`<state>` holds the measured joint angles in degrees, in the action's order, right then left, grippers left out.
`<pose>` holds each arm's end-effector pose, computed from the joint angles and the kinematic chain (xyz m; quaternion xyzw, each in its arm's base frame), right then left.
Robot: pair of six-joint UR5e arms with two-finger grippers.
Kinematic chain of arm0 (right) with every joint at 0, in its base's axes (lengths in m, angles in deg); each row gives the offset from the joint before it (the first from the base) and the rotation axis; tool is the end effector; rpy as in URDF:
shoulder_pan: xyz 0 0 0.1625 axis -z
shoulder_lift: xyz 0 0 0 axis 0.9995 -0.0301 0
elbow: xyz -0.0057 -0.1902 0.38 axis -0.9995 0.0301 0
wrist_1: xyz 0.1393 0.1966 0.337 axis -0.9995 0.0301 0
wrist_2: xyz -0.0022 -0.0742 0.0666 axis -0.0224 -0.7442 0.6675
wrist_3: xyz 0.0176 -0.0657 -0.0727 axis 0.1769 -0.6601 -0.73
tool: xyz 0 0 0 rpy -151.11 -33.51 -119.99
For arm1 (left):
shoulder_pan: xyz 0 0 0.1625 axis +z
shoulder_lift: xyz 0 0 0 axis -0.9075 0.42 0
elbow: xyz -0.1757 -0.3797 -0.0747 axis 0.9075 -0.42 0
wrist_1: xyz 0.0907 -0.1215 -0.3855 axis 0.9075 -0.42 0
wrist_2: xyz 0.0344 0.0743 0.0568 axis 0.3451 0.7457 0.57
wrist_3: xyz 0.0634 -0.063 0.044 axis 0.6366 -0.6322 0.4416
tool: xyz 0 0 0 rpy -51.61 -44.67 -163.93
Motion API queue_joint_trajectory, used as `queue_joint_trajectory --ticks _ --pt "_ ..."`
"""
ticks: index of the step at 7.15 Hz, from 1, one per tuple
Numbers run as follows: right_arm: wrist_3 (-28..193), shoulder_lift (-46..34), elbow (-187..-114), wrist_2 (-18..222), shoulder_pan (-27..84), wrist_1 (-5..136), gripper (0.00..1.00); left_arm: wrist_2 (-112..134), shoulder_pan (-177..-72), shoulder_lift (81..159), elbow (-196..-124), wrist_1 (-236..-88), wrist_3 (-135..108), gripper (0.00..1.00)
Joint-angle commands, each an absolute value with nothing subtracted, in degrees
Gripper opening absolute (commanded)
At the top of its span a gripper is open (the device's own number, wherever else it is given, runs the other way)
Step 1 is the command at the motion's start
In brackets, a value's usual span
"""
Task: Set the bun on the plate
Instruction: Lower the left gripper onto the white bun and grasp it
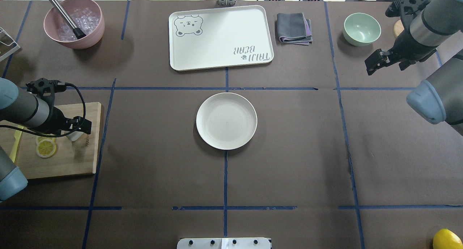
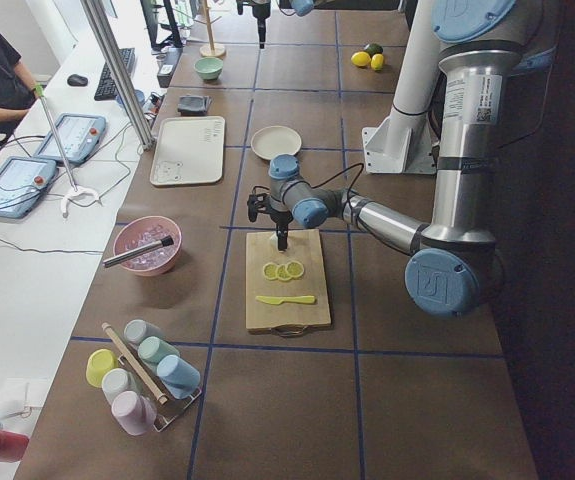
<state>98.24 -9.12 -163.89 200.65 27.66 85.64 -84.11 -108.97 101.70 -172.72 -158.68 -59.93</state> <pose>-0.2144 -0.5451 0.3780 0.0580 -0.3459 -0.0437 0.9355 0.3167 -0.4267 0.4937 0.0147 0.3864 -0.0431 0.9212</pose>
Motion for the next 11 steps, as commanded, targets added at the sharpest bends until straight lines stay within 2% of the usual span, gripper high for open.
queue_joint_trajectory --ticks 1,4,9,11 --pt "98.2 -9.2 -164.0 200.7 27.5 85.7 1.00 -84.1 -108.8 101.7 -172.0 -158.7 -59.8 1.00" --pt "98.2 -9.2 -164.1 200.7 27.5 85.7 1.00 -83.2 -108.8 101.7 -171.5 -158.6 -59.9 0.98" --pt "98.3 -9.3 -164.2 200.7 27.4 85.7 1.00 -82.9 -108.8 101.7 -172.0 -158.6 -59.9 0.46" --pt "98.5 -9.4 -164.3 200.7 27.4 85.7 1.00 -82.9 -109.2 101.6 -172.7 -158.6 -60.0 0.33"
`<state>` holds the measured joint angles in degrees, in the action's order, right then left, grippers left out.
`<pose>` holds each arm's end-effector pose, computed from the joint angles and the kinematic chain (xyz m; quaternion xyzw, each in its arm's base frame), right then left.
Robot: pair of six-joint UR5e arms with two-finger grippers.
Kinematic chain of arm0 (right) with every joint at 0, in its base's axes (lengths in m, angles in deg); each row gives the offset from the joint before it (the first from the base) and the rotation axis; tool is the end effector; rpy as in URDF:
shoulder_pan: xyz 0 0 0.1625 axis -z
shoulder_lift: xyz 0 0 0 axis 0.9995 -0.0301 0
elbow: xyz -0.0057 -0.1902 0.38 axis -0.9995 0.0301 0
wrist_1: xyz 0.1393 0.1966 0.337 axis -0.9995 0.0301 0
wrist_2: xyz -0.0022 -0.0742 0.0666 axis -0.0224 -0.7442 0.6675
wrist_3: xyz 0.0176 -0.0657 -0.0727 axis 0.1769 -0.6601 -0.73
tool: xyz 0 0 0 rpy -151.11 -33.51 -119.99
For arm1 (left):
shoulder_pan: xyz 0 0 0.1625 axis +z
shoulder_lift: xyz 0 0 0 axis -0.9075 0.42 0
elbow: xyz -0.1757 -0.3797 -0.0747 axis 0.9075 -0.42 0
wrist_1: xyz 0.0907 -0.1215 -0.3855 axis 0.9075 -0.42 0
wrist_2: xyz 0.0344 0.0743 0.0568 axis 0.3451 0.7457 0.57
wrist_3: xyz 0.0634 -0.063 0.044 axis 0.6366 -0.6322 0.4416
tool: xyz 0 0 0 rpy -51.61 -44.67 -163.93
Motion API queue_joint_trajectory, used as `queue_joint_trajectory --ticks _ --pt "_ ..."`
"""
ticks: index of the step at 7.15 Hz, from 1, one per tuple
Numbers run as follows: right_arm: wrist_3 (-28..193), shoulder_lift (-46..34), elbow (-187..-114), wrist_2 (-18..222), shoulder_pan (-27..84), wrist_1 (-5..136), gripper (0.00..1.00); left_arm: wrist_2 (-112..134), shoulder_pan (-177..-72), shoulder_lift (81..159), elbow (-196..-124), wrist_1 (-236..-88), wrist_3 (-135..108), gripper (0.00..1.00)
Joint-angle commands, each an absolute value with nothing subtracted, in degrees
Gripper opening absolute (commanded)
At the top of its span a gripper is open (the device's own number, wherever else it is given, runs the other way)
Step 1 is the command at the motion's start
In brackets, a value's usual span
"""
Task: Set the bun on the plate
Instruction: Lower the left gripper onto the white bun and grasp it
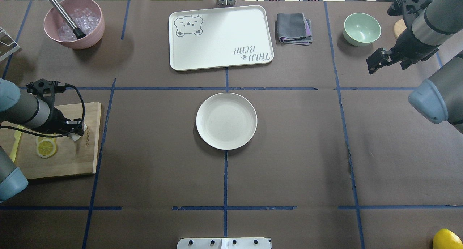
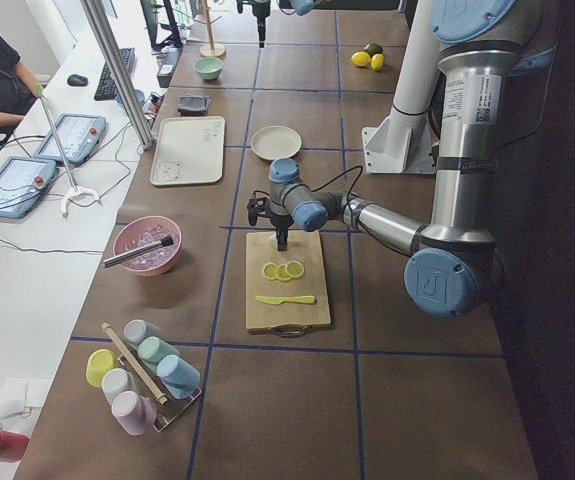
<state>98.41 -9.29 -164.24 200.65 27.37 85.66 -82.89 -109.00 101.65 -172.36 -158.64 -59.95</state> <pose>-0.2108 -0.5446 0.3770 0.0596 -0.3464 -0.0403 0.9353 0.3157 -0.4288 0.4982 0.0207 0.3784 -0.0482 0.9241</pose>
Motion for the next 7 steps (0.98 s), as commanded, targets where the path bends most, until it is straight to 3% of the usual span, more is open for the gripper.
queue_joint_trajectory --ticks 1,4,7 --pt "98.6 -9.4 -164.4 200.7 27.3 85.7 1.00 -82.9 -109.4 101.4 -173.4 -158.6 -60.1 0.29" --pt "98.3 -11.1 -165.6 201.5 26.1 85.7 1.00 -83.0 -109.5 102.8 -175.3 -157.4 -60.7 0.28" --pt "98.0 -12.7 -166.0 201.6 25.2 85.1 1.00 -81.3 -109.6 117.7 -177.2 -137.3 -61.1 0.28"
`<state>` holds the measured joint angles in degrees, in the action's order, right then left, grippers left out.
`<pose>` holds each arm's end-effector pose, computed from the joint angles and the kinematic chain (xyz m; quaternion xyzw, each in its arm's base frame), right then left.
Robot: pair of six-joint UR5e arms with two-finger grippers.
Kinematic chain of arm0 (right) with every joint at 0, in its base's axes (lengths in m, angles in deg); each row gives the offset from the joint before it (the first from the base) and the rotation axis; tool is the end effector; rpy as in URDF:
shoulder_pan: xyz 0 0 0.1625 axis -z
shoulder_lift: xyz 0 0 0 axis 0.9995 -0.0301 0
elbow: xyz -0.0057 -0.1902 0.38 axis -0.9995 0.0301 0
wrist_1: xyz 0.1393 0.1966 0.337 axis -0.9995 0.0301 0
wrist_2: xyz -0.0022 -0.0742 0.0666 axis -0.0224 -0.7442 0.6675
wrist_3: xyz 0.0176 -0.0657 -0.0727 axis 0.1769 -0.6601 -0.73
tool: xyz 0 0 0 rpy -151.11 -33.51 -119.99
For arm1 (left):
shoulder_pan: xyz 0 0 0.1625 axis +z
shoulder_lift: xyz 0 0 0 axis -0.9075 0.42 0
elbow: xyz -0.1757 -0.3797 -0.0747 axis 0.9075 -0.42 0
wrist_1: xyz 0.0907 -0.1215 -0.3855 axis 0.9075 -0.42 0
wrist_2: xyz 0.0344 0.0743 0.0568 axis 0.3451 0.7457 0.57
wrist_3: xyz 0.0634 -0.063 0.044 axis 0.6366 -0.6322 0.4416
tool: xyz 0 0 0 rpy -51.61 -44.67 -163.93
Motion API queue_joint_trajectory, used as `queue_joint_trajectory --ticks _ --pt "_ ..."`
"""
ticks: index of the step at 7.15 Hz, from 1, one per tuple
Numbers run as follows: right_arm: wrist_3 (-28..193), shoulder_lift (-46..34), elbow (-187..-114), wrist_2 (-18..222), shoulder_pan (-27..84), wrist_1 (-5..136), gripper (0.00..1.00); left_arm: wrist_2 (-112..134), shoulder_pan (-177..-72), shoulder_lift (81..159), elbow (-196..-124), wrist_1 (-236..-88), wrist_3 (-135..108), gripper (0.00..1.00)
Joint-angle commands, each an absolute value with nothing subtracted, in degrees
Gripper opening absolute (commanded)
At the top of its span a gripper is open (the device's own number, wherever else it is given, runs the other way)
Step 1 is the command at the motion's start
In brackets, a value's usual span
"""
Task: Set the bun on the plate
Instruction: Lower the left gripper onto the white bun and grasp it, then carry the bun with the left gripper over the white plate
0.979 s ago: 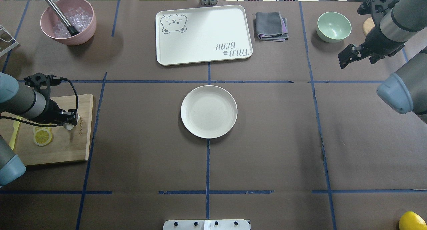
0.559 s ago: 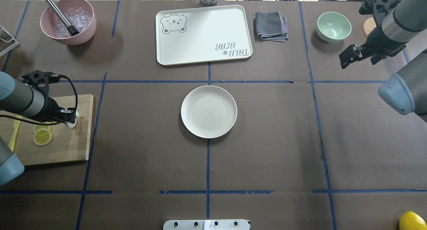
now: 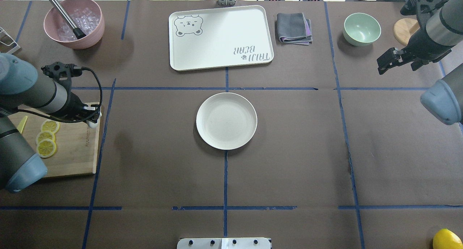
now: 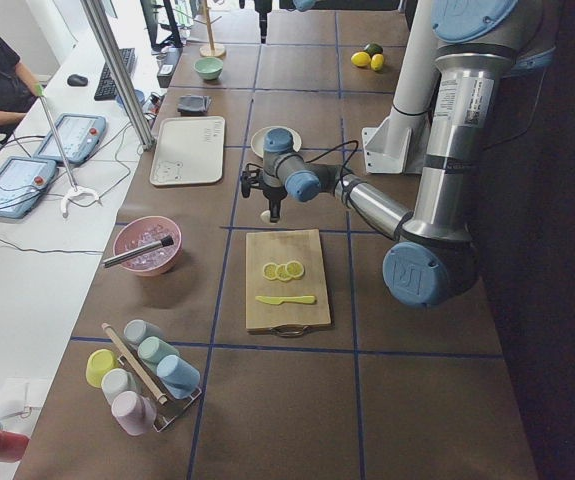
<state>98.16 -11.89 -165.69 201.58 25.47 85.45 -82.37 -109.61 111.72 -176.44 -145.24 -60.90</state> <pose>-0.1869 -0.5373 0.3902 0.0549 -0.3482 -0.0265 0.9354 0.3383 -0.4599 0.3984 0.0271 0.3809 -0.0607 0.9222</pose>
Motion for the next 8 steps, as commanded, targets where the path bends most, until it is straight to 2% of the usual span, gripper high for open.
queue_joint_trajectory --ticks 1,3,5,8 --pt "95.6 -13.5 -166.0 201.6 24.3 85.2 1.00 -81.1 -109.0 122.7 -177.1 -132.4 -66.0 0.28" --pt "89.5 -17.0 -165.9 201.8 21.1 85.0 1.00 -77.9 -101.3 131.0 -175.9 -127.9 -76.4 0.28" --pt "79.5 -21.6 -164.6 206.6 14.7 84.9 1.00 -73.6 -96.0 141.2 -167.7 -127.8 -82.8 0.29" --pt "65.1 -24.1 -157.8 210.8 5.2 84.8 1.00 -67.9 -90.8 154.4 -154.1 -128.4 -87.3 0.29"
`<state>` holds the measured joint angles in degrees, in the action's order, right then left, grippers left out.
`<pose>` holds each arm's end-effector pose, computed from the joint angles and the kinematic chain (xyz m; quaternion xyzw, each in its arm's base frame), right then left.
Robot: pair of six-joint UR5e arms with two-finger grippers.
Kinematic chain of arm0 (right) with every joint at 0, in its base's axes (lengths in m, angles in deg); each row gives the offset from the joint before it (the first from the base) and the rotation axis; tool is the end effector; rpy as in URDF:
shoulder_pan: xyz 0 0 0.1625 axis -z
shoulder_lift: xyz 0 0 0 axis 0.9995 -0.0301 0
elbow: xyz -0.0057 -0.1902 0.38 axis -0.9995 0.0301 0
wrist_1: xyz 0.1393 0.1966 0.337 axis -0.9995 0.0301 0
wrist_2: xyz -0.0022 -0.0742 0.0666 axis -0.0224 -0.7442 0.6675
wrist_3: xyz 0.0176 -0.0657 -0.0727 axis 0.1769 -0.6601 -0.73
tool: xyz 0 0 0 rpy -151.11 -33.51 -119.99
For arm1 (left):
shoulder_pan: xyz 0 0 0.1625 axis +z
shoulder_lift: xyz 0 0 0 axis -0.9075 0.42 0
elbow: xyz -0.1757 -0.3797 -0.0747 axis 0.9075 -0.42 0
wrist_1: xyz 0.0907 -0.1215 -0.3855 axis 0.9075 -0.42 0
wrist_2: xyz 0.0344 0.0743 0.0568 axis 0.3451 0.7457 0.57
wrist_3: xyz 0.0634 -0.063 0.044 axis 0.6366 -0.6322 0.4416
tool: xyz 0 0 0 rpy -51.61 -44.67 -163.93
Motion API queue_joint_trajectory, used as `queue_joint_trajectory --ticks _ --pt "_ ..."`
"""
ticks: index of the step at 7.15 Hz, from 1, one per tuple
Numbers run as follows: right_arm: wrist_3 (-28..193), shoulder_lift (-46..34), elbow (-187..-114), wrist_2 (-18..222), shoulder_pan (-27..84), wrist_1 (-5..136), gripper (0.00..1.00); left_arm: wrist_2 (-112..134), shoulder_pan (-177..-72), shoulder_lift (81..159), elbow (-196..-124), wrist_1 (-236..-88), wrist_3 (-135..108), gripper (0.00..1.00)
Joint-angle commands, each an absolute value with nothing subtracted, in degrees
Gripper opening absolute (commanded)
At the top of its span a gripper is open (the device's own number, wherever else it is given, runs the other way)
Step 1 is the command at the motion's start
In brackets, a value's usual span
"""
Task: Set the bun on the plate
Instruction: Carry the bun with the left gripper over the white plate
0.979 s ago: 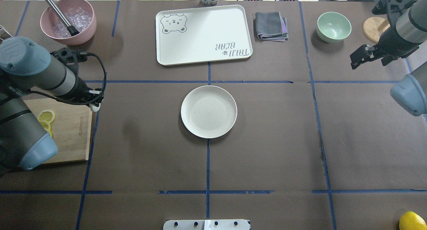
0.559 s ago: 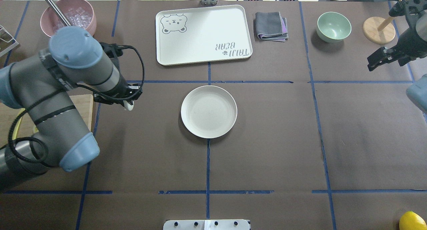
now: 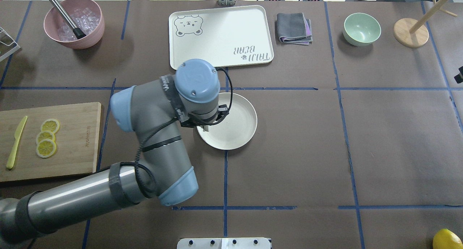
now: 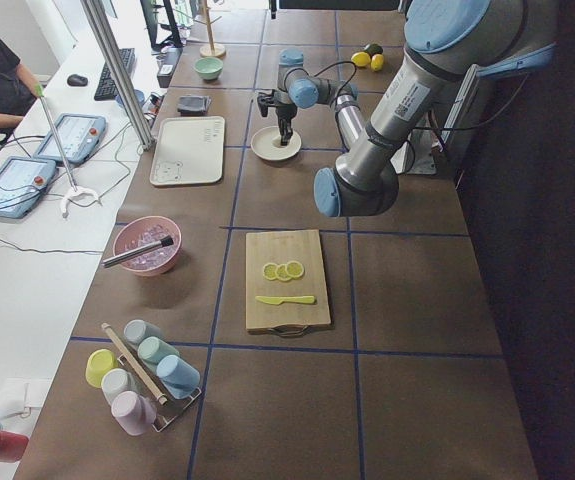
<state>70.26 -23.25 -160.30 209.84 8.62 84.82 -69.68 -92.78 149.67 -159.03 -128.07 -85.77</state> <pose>-0.0254 -0.5167 0.5327 0.0400 -0.3581 -0.0832 0.9291 0.5844 -0.4325 0.1465 -0.0009 0.3701 -0.1591 0.9153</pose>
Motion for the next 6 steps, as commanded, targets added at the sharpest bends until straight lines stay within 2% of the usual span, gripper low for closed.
queue_joint_trajectory --ticks 1,3,6 --pt "62.3 -24.9 -156.4 211.0 3.7 84.7 1.00 -67.1 -90.3 155.8 -151.6 -129.3 -87.2 0.29" --pt "56.6 -25.3 -153.4 212.2 -0.1 84.7 1.00 -67.0 -90.4 155.8 -148.8 -132.2 -86.7 0.29" --pt "56.5 -25.6 -152.7 213.0 -0.9 84.8 1.00 -65.6 -90.4 156.1 -143.6 -136.8 -86.3 0.29"
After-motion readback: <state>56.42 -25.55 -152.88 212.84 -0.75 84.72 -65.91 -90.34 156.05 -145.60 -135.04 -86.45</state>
